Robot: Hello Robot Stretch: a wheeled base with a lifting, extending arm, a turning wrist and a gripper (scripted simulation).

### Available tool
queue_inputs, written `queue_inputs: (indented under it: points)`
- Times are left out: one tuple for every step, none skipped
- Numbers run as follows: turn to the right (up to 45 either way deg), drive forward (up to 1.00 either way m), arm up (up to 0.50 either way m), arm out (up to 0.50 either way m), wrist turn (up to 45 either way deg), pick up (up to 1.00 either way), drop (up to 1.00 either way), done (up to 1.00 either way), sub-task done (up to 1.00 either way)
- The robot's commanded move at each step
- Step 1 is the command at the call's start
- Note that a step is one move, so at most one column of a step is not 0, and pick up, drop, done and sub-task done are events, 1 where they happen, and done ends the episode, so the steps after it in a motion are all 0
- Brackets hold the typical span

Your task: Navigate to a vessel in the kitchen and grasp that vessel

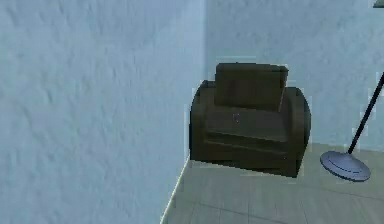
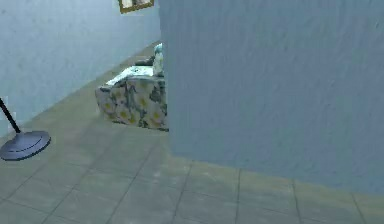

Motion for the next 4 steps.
queue_inputs:
  points:
    - [45.0, 0.0, 0.0, 0.0, 0.0, 0.0, 0.0, 0.0, 0.0]
    - [6.0, 0.0, 0.0, 0.0, 0.0, 0.0, 0.0, 0.0, 0.0]
    - [0.0, 1.0, 0.0, 0.0, 0.0, 0.0, 0.0, 0.0, 0.0]
    - [3.0, 0.0, 0.0, 0.0, 0.0, 0.0, 0.0, 0.0, 0.0]
